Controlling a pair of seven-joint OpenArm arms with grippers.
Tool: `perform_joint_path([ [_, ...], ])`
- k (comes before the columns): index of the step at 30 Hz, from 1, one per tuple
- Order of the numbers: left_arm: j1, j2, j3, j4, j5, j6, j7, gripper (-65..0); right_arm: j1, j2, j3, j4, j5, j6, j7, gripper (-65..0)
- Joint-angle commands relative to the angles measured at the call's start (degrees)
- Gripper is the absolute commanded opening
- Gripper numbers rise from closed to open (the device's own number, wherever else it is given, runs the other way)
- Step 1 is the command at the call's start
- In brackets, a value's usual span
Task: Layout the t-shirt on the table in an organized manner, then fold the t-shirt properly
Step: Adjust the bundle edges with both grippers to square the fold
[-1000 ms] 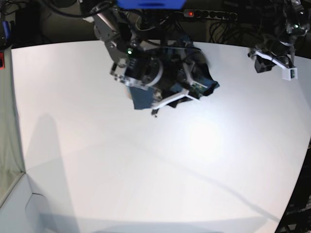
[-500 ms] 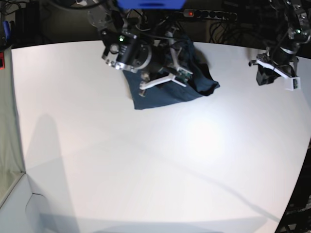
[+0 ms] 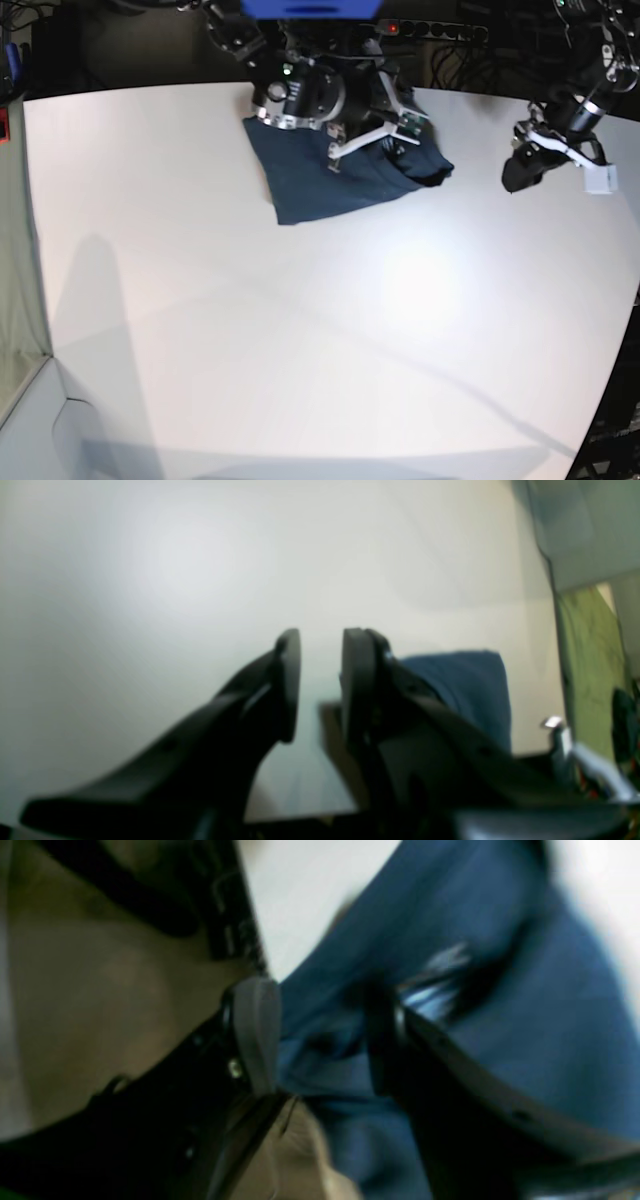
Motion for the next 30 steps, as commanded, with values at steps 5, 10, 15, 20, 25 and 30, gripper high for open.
perform_joint_path([
  [5, -0.39, -0.79, -0.55, 5.41, -7.02, -0.4, 0.65, -50.2, -0.66, 0.35, 3.79, 8.79, 0.82, -0.21, 0.95, -39.8],
  [10, 0.66, -0.7, -0.11, 6.11, -15.19, -0.4, 1.0, -50.1, -0.57, 1.14, 10.91, 8.87, 0.73, -0.21, 0.95, -39.4],
  [15, 2.95, -0.52, -0.02, 6.11, -20.2, -0.4, 4.61, -36.5, -0.39, 2.81, 16.45, 8.96, 0.73, -0.21, 0.95, -38.5],
  [20, 6.47, -0.52, -0.02, 5.76, -19.41, -0.31, 4.87, -11.0, -0.3, 3.6, 20.58, 9.05, 0.73, -0.21, 0.95, -30.3],
  [25, 6.29, 2.03, 2.71, 5.5, -9.57, -0.31, 4.43, -2.1, -0.22, 3.42, 23.31, 9.14, 0.73, -0.21, 1.3, -28.5],
  [30, 3.74, 6.86, 8.24, 5.32, 0.37, -0.31, 4.96, -2.1, -0.13, 3.6, 23.66, 9.23, 0.73, -0.21, 1.3, -28.5],
])
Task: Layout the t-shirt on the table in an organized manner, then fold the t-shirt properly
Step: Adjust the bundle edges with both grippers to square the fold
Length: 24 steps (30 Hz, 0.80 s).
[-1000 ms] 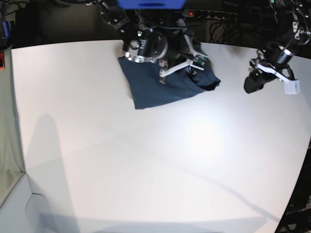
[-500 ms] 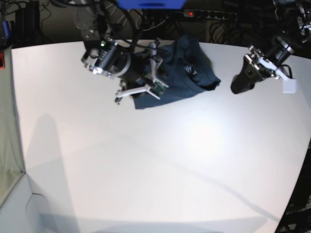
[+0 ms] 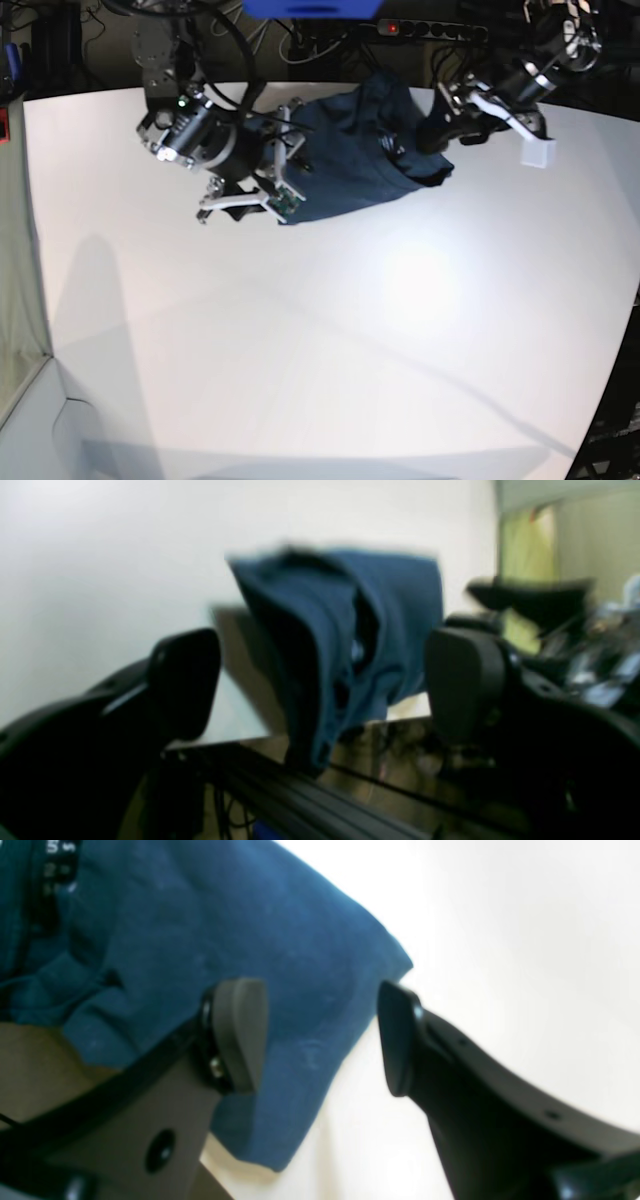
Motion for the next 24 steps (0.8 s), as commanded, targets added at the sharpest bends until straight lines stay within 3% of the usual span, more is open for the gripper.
perform_joint_path([
  [1, -0.3, 0.59, 1.15, 0.49, 0.16, -0.48, -1.1, -2.1, 0.57, -0.09, 0.1, 1.18, 0.6, -0.23, 1.21, -28.5],
  [8, -0.39, 5.6, 3.26, -2.41, 6.49, 0.04, -1.62, -2.1, 0.13, 0.08, 0.1, 1.27, 0.6, -0.23, 1.21, -28.5],
  [16, -0.57, 5.96, 3.26, -4.0, 10.09, 0.04, -1.71, -2.1, 0.48, 1.22, 0.1, 1.27, 0.6, -0.23, 1.13, -28.5],
  [24, -7.07, 7.63, 3.7, -12.0, 11.32, 0.13, -1.71, -2.1, 0.57, 1.31, 0.1, 1.18, 0.6, -0.23, 1.04, -28.5],
])
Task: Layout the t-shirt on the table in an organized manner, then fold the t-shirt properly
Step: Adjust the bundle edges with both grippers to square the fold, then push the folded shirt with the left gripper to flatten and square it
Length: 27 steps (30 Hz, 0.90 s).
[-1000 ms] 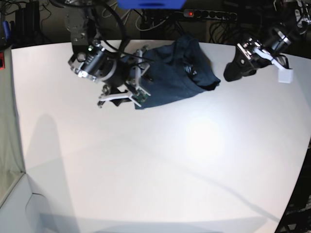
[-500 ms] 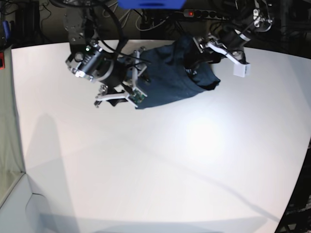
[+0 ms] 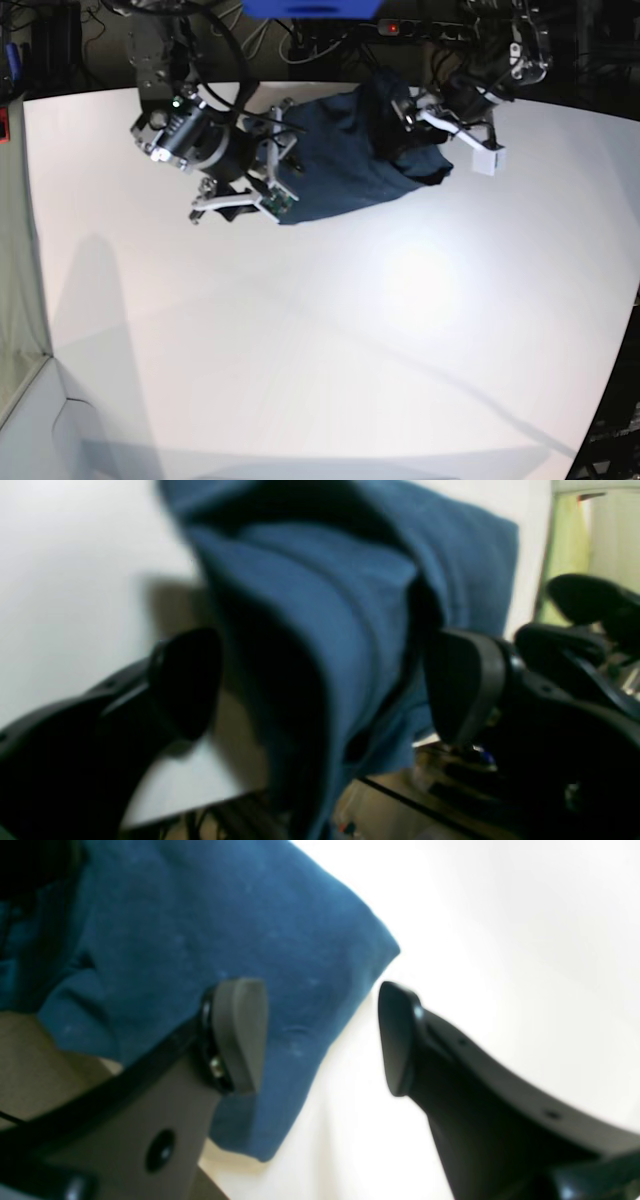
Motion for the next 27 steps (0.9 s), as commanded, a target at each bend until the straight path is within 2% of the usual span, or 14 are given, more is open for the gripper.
perform_joint_path([
  [1, -0.8, -0.13, 0.03, -0.24, 0.44, -0.11, 0.19, -2.1, 0.53, -0.04, -0.03, 1.09, 0.57, -0.23, 1.02, -28.5],
  [13, -5.2, -0.22, 6.88, -11.14, 2.9, -0.46, 0.1, -3.5, 0.7, 0.66, 1.11, 1.09, 0.49, -0.23, 1.19, -28.5],
  [15, -5.9, -0.22, 6.88, -12.9, 4.22, -0.64, 0.1, -7.6, 0.7, 0.48, 1.9, 1.09, 0.49, -0.23, 1.19, -28.5],
  [16, -6.25, -0.22, 6.88, -13.78, 4.84, -0.64, 0.1, -11.6, 0.7, 0.48, 2.34, 1.09, 0.49, -0.23, 1.19, -28.5],
  [20, -8.45, -0.4, 6.88, -17.47, 5.36, -0.72, 0.1, -34.7, 0.7, 0.4, 4.19, 1.09, 0.49, -0.23, 1.28, -28.5],
  [22, -9.42, -0.48, 6.88, -18.97, 5.36, -0.72, 0.1, -42.3, 0.97, 0.4, 5.5, 1.18, 0.57, -0.23, 1.28, -28.5],
  [25, -10.91, -0.57, 7.24, -20.46, 5.36, -0.72, 0.28, -43.7, 1.58, 0.31, 7.79, 1.18, 0.57, -0.23, 1.28, -28.5],
  [27, -11.7, -1.54, 9.79, -20.64, 5.36, -0.72, 0.19, -45.0, 1.93, 0.31, 8.85, 1.18, 0.57, -0.23, 1.28, -28.5],
])
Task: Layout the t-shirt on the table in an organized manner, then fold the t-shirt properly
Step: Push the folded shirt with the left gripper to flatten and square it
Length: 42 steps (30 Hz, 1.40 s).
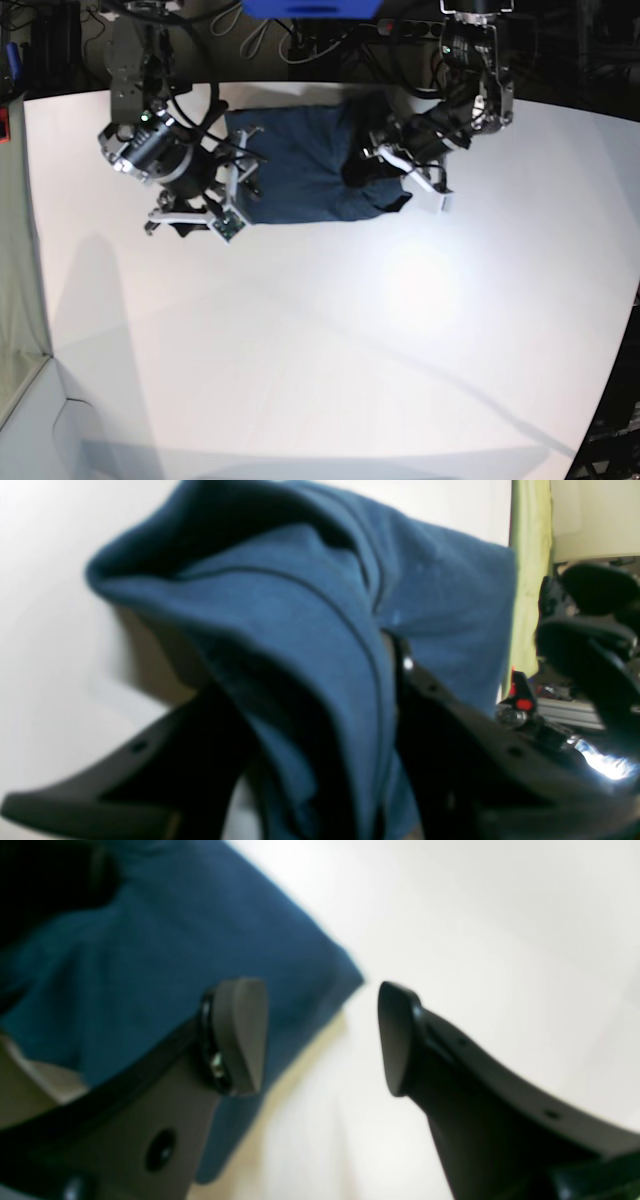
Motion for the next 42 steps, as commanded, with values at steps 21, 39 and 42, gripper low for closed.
perform_joint_path([
  [21, -21.51, -11.61, 32.28, -2.21, 16.92, 3.69, 3.56, -64.7, 2.42, -0.26, 21.27, 1.07, 0.6, -0.23, 1.24, -28.5],
  [39, -38.74, -4.32, 59.62, -18.56, 43.82, -0.35, -11.48, -64.6, 0.58, -0.7, 35.33, 1.07, 0.6, -0.23, 0.89, -28.5],
  [42, -41.38, -2.03, 64.63, -23.31, 43.82, -6.86, -11.92, -64.6, 0.49, -0.79, 36.74, 1.07, 0.6, -0.23, 0.8, -28.5],
])
